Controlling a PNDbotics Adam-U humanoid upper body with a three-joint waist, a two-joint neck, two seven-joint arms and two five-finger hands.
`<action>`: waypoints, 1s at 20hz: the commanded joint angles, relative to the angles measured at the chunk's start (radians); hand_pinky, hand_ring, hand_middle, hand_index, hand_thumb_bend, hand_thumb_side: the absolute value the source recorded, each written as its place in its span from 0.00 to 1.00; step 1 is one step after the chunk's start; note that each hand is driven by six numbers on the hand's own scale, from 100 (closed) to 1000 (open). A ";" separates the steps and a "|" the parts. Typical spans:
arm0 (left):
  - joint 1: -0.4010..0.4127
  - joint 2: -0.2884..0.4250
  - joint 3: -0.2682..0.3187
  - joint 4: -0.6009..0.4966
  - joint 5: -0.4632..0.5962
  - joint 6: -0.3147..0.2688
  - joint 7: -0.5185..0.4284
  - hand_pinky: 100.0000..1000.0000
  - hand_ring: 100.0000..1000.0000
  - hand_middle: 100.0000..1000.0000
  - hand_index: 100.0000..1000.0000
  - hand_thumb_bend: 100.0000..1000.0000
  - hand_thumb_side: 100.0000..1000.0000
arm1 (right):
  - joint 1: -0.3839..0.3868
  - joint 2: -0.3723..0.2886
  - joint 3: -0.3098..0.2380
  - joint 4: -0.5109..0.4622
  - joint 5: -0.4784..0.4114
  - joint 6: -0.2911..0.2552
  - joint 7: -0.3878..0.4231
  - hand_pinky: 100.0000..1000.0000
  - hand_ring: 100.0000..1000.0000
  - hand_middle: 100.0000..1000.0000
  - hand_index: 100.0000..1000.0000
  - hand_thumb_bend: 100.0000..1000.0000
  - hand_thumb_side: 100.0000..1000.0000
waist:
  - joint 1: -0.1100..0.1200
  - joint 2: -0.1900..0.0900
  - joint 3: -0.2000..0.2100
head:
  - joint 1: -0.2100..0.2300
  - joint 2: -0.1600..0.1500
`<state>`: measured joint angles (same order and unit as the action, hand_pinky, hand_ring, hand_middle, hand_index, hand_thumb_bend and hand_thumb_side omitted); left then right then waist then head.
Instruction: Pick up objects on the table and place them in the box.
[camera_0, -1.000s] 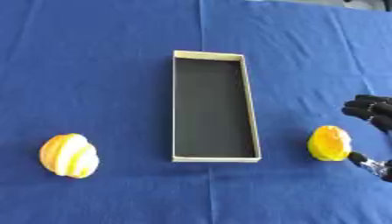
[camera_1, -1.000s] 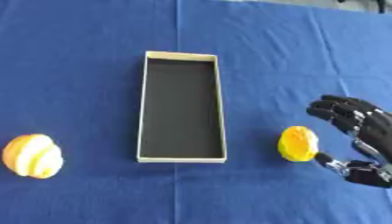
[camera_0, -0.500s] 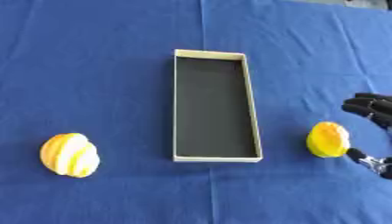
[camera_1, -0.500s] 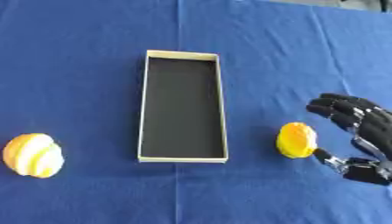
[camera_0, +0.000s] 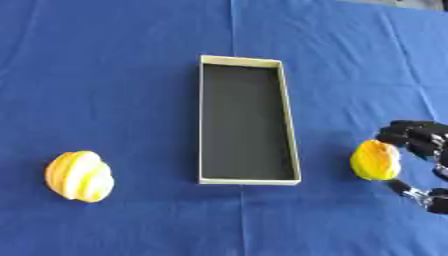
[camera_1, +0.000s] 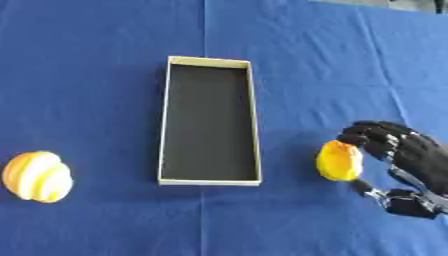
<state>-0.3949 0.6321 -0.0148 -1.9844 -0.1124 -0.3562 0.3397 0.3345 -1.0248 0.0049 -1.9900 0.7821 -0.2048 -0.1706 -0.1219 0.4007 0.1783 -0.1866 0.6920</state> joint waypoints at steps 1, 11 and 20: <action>-0.011 0.012 0.006 -0.016 0.007 -0.001 -0.003 0.96 0.70 0.71 0.86 0.00 0.53 | -0.003 -0.025 0.005 -0.010 0.019 0.008 0.013 0.86 0.91 0.87 0.93 0.27 0.00 | 0.003 -0.015 0.000 | -0.005 -0.017; -0.008 0.006 0.001 -0.016 0.015 0.003 -0.013 0.96 0.69 0.71 0.86 0.00 0.53 | -0.011 -0.017 0.021 -0.010 -0.010 0.067 -0.078 0.81 0.82 0.54 0.75 0.18 0.00 | 0.005 -0.017 0.000 | -0.004 -0.017; -0.003 0.006 0.001 -0.016 0.015 0.005 -0.018 0.96 0.69 0.71 0.86 0.00 0.53 | -0.009 -0.015 0.018 -0.010 -0.045 0.033 -0.188 0.77 0.73 0.41 0.61 0.00 0.00 | 0.008 -0.021 -0.005 | -0.003 -0.009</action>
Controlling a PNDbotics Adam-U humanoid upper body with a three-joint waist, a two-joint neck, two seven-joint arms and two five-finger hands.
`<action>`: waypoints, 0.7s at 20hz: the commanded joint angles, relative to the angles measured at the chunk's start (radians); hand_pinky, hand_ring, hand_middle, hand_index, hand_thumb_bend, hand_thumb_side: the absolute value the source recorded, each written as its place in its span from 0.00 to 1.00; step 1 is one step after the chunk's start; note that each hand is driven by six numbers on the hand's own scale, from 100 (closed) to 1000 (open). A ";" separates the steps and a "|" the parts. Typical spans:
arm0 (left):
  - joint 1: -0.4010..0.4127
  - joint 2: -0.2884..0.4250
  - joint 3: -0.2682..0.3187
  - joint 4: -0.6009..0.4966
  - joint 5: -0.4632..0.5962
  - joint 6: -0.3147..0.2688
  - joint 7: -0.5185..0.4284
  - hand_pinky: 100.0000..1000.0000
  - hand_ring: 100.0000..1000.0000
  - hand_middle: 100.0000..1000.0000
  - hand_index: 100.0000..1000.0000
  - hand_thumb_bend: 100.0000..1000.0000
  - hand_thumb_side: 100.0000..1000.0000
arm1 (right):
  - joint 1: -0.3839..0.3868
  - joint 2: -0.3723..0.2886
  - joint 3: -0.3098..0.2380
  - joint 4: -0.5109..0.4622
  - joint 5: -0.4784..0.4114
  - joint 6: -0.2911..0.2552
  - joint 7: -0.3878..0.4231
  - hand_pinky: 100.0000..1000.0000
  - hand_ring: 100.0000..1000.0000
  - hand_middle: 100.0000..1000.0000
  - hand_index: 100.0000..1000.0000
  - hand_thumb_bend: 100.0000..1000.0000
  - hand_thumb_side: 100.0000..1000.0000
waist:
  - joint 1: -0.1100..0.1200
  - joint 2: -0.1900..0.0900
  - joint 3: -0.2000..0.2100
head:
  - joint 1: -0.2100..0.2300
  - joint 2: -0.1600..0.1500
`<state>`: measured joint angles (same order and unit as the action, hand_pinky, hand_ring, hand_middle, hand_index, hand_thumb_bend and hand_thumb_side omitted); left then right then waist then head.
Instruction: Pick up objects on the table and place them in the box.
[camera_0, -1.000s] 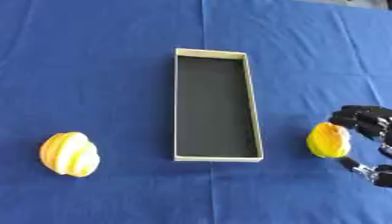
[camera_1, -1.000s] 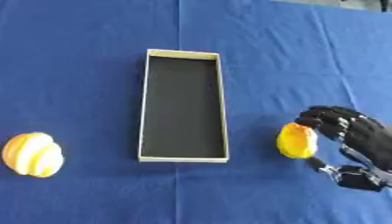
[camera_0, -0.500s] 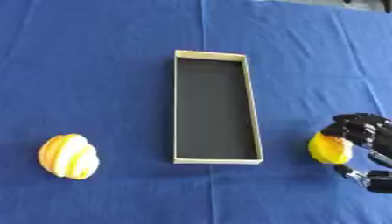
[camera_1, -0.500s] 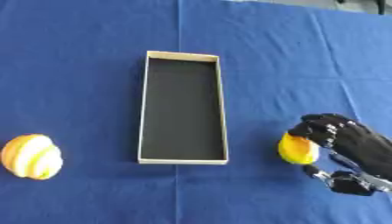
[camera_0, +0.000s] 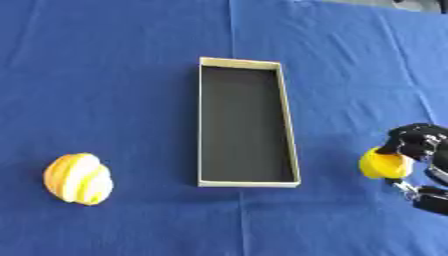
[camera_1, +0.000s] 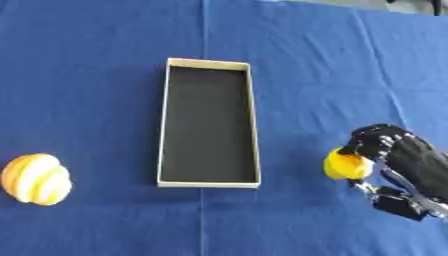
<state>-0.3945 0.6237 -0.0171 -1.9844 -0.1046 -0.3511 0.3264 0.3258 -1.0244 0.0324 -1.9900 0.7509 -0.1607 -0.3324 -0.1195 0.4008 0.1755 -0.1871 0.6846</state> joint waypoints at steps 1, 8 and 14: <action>-0.003 0.014 0.004 -0.016 0.008 0.000 -0.004 0.96 0.69 0.71 0.86 0.00 0.53 | -0.002 -0.016 -0.010 -0.010 -0.015 -0.021 -0.038 0.77 0.72 0.40 0.60 0.00 0.00 | 0.006 -0.022 -0.002 | -0.004 -0.001; -0.006 0.015 0.005 -0.016 0.008 -0.002 -0.001 0.96 0.69 0.71 0.86 0.00 0.53 | -0.040 -0.048 -0.026 -0.010 -0.048 -0.092 -0.092 0.76 0.71 0.40 0.60 0.00 0.00 | 0.002 -0.028 0.002 | -0.015 0.000; -0.018 0.017 -0.001 -0.016 0.010 -0.007 -0.003 0.95 0.70 0.71 0.86 0.00 0.53 | -0.125 -0.114 -0.023 -0.010 -0.111 -0.131 -0.073 0.77 0.71 0.41 0.60 0.00 0.00 | 0.001 -0.037 0.018 | -0.027 -0.005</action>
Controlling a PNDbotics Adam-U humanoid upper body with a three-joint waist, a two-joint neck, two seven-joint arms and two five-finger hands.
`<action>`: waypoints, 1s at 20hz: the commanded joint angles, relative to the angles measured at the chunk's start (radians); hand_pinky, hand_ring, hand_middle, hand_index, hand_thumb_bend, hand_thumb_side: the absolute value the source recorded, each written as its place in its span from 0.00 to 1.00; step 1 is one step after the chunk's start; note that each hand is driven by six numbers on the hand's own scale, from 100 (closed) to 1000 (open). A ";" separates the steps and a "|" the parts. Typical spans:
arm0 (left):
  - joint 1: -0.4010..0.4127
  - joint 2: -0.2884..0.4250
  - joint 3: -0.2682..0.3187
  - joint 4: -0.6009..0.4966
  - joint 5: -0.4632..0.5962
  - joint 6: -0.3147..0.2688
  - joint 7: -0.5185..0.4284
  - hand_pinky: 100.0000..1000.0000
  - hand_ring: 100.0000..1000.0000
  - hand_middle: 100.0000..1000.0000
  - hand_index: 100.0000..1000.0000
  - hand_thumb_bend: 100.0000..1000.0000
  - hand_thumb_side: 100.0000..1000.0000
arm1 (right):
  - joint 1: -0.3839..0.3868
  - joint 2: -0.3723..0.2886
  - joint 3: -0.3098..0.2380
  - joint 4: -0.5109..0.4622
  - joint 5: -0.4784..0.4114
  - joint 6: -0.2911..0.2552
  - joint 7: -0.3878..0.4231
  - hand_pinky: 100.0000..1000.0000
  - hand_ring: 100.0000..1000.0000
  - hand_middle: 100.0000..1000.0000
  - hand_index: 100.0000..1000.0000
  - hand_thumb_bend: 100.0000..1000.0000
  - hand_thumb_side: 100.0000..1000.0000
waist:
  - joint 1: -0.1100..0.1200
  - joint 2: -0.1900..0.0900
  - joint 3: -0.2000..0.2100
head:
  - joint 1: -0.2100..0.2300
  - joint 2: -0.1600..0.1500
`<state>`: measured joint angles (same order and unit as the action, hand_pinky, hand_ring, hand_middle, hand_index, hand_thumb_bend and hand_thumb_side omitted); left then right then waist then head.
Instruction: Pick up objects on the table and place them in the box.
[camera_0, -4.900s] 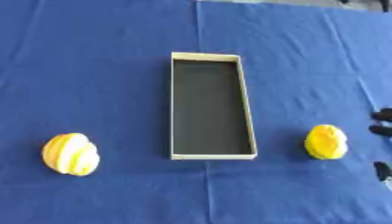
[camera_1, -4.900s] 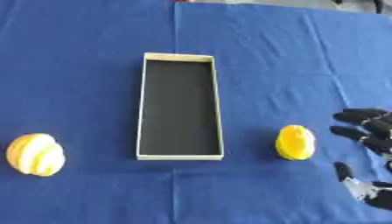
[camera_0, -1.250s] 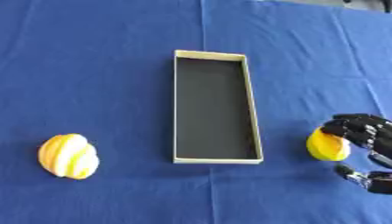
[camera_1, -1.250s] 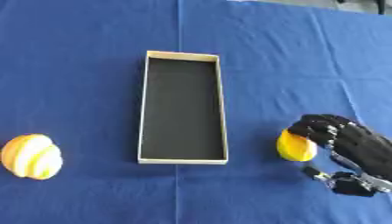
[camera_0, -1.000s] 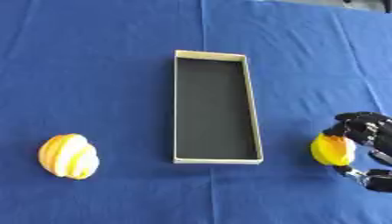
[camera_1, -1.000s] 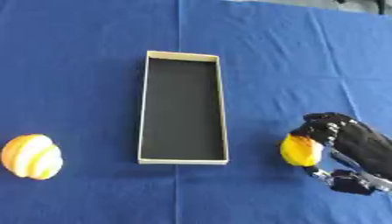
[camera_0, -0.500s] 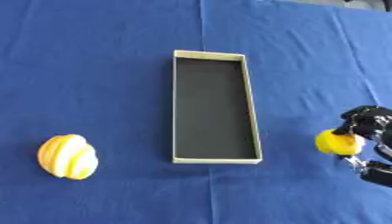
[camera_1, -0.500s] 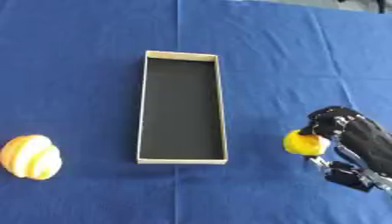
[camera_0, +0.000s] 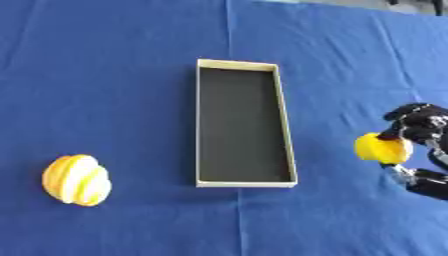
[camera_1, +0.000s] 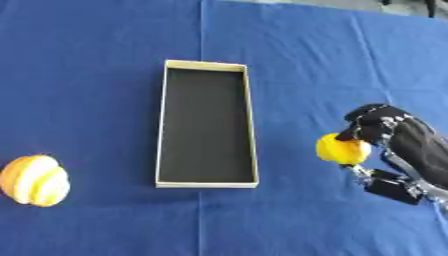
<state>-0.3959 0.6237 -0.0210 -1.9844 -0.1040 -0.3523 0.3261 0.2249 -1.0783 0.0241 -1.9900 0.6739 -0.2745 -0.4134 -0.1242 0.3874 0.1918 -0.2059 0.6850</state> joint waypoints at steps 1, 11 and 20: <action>-0.022 0.017 0.001 -0.016 0.010 -0.007 -0.005 0.95 0.70 0.71 0.86 0.00 0.53 | -0.042 -0.072 -0.013 -0.010 -0.050 -0.025 0.016 0.77 0.70 0.41 0.60 0.00 0.00 | 0.006 -0.027 0.007 | -0.013 -0.007; -0.113 -0.008 -0.030 -0.016 0.030 -0.037 -0.034 0.94 0.70 0.71 0.86 0.00 0.54 | -0.203 -0.131 0.034 -0.010 -0.170 -0.069 0.116 0.80 0.69 0.42 0.62 0.00 0.00 | -0.013 -0.039 0.106 | -0.101 -0.029; -0.187 -0.028 -0.058 -0.016 0.038 -0.086 -0.065 0.93 0.71 0.71 0.87 0.00 0.54 | -0.277 -0.120 0.065 -0.010 -0.201 -0.037 0.149 0.79 0.69 0.43 0.62 0.00 0.00 | -0.042 -0.040 0.187 | -0.128 -0.069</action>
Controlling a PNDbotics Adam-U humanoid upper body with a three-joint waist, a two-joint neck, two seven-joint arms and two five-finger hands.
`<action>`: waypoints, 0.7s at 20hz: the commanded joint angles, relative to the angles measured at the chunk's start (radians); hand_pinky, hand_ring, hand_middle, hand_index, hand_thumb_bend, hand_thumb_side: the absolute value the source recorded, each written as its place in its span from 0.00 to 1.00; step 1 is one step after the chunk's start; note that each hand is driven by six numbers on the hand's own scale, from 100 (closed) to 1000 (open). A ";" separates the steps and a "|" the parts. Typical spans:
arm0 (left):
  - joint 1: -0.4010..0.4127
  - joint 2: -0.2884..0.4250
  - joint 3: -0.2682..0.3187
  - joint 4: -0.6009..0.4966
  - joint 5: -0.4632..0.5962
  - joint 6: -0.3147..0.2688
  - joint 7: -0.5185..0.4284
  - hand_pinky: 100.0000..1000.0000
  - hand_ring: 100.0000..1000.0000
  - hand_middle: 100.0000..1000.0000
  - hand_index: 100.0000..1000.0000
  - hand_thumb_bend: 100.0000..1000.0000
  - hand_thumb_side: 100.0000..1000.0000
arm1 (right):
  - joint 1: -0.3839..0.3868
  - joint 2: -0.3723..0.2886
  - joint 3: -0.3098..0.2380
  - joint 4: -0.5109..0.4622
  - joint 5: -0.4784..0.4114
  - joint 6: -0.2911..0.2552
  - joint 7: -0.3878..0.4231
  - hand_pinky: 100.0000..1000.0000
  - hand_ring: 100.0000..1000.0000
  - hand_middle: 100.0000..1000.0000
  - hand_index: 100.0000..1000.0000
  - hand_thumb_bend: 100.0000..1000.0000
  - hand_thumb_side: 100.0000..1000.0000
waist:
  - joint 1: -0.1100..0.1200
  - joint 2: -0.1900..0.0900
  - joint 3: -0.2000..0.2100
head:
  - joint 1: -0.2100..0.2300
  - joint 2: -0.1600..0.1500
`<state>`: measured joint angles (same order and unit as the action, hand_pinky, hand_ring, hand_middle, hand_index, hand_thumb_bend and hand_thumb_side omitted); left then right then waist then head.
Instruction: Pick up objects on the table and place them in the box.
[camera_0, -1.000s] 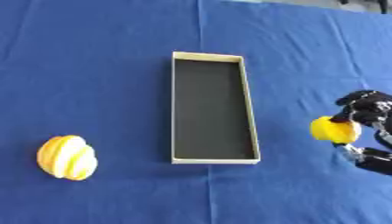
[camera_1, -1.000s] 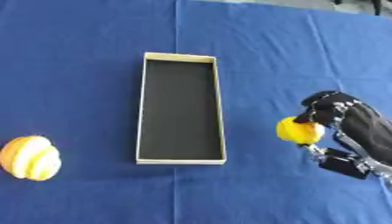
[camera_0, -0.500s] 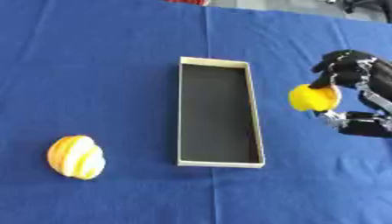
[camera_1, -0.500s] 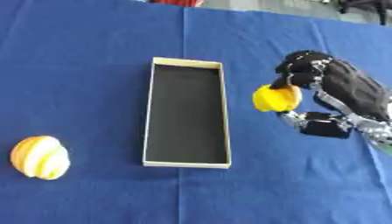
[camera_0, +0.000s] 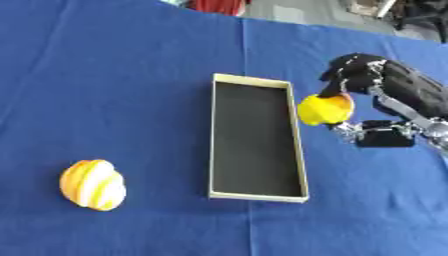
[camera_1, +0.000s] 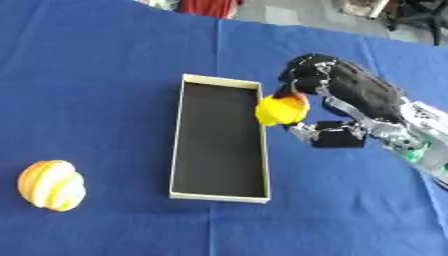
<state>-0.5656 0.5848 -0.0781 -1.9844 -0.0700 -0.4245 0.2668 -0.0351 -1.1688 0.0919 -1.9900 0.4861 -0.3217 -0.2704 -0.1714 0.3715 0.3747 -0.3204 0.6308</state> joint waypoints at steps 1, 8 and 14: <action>-0.020 0.010 -0.002 -0.016 0.005 -0.018 -0.007 0.93 0.71 0.71 0.87 0.00 0.54 | -0.025 -0.029 0.002 -0.010 -0.015 0.013 0.011 0.79 0.69 0.43 0.62 0.00 0.00 | 0.003 -0.024 0.009 | -0.022 -0.014; -0.056 0.000 -0.013 -0.016 0.016 -0.042 -0.020 0.92 0.72 0.72 0.87 0.00 0.54 | -0.082 -0.016 0.052 -0.010 -0.009 0.025 0.047 0.79 0.69 0.43 0.63 0.00 0.00 | -0.008 -0.021 0.048 | -0.124 0.002; -0.067 -0.013 -0.016 -0.016 0.027 -0.048 -0.031 0.93 0.71 0.72 0.87 0.00 0.54 | -0.104 0.015 0.103 -0.010 0.004 0.052 0.080 0.78 0.71 0.48 0.67 0.00 0.00 | -0.009 -0.009 0.065 | -0.157 0.033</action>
<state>-0.6173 0.5615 -0.0954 -1.9844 -0.0483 -0.4684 0.2393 -0.1320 -1.1381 0.1957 -1.9900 0.4834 -0.2741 -0.1986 -0.1886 0.3806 0.4398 -0.4689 0.6575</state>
